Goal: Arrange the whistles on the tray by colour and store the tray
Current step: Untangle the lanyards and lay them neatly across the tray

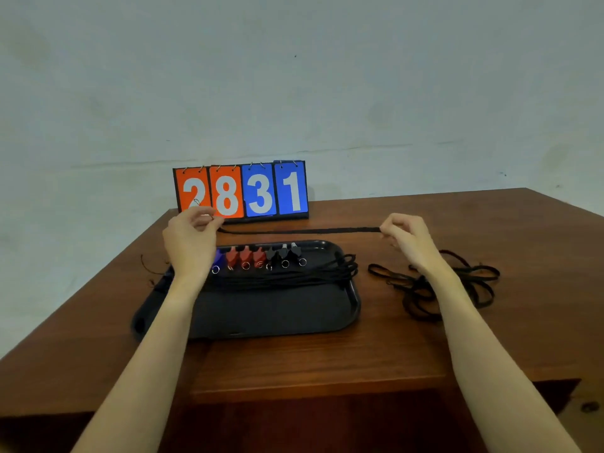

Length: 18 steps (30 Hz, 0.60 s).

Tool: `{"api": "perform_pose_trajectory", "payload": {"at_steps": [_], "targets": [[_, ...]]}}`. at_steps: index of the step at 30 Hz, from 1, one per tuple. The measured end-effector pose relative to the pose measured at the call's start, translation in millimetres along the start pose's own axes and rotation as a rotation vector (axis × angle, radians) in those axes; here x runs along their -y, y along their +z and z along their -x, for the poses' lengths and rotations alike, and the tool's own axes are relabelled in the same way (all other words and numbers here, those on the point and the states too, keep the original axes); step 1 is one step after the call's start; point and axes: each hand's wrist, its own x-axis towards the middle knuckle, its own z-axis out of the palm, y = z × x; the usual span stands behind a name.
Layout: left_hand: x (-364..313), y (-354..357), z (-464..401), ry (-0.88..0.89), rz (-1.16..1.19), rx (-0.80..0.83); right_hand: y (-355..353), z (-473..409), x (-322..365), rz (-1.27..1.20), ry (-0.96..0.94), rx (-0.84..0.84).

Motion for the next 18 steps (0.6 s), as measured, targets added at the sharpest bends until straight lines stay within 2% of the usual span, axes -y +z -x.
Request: {"api": "perform_pose_trajectory", "payload": {"at_steps": [7,12,18], "targets": [[55,-67,6,-0.061,-0.207,0.086,28,8,17,0.143,-0.15,0.264],[82,-81,14,-0.096,-0.279,0.119,44,16,17,0.305,-0.361,0.284],[93,-86,17,-0.098,-0.366,0.186,56,16,12,0.399,-0.422,0.334]]}}
